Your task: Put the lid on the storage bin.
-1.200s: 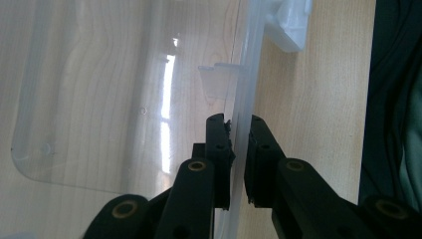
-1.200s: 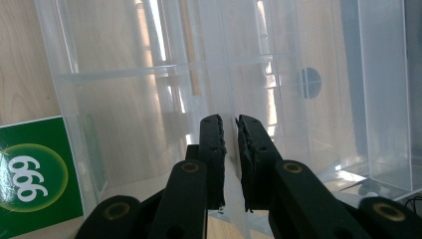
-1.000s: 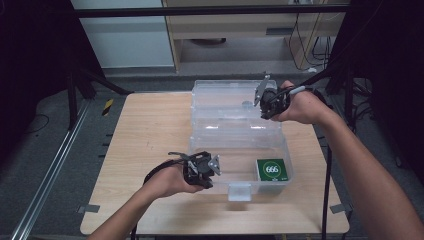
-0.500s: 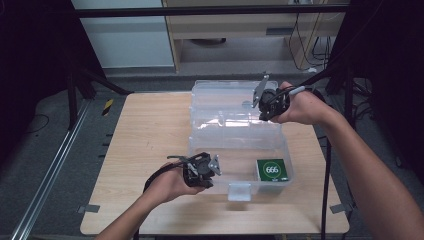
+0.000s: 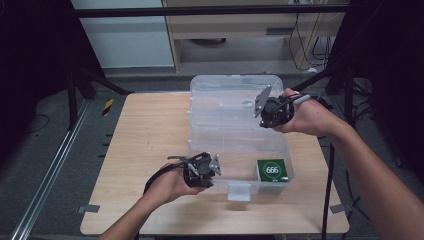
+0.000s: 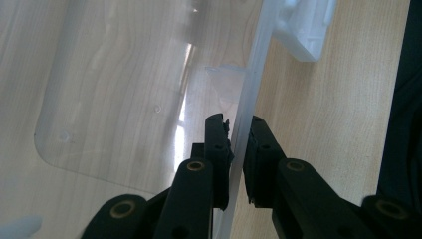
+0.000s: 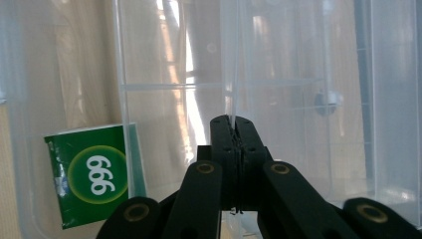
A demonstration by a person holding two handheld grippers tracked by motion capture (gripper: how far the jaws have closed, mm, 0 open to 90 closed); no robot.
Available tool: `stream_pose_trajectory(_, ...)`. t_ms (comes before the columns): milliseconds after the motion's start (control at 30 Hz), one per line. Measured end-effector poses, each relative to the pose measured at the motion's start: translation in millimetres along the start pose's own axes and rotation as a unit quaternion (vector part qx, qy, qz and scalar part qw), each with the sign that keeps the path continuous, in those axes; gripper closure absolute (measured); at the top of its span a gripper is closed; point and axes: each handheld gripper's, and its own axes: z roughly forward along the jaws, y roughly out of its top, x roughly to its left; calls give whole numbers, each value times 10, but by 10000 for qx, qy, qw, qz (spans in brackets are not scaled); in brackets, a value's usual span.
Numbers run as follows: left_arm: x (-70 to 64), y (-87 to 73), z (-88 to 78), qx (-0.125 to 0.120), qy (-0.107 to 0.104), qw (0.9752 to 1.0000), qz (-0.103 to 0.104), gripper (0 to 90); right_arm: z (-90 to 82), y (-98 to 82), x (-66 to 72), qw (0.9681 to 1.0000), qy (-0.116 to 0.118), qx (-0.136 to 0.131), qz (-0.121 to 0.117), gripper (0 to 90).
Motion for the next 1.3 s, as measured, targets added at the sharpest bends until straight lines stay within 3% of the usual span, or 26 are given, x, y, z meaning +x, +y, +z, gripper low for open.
stream_pose_trajectory(367,1,16,6,75,197,9998,25,799,-103,-78,341,9997,-107,-196,-135,888)
stream_pose_trajectory(533,9,20,9,97,210,9997,-9,794,-100,-101,336,9997,-117,-220,-82,886)
stream_pose_trajectory(900,115,81,61,-18,436,9988,-234,794,14,-26,11,9999,-148,54,5,879)
stream_pose_trajectory(1300,115,77,64,9,490,9985,-230,786,-16,-45,189,9992,-337,-137,-146,884)
